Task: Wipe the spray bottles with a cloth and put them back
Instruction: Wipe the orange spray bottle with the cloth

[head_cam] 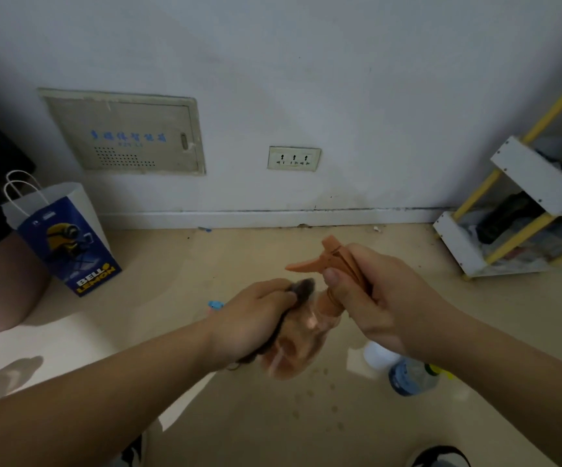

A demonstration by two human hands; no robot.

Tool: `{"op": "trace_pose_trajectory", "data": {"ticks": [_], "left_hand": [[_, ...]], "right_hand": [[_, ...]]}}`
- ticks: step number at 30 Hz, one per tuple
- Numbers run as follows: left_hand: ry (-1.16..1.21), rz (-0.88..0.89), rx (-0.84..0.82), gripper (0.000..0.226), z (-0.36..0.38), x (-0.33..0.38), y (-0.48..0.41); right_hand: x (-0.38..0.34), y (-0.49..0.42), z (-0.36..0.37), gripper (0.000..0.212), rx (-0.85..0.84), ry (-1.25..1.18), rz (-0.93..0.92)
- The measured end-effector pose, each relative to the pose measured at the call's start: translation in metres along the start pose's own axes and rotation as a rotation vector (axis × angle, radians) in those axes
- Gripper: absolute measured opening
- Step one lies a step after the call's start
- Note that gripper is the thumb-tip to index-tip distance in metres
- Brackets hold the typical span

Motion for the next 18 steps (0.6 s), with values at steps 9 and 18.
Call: {"op": "trace_pose_trajectory", "data": {"ticks": [9, 18], "left_hand": [[0.034, -0.007, -0.02, 0.025, 0.005, 0.0, 0.007], [0.146, 0.225, 0.107, 0.024, 0.017, 0.035, 0.013]], "right_hand": [[0.005, 0.001, -0.002, 0.027, 0.006, -0.166, 0.111], [0.018, -0.006, -0.007, 0.047, 0.162, -0.092, 0.16]]}}
Point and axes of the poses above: each hand's wrist, its own y-axis away from the middle knuckle, its own z-axis out of the palm, x = y × z, the point moved 5 cm from there along -y, towards the middle knuckle, and after that the axes turned 4 degrees about -x, right-handed, at the moved point
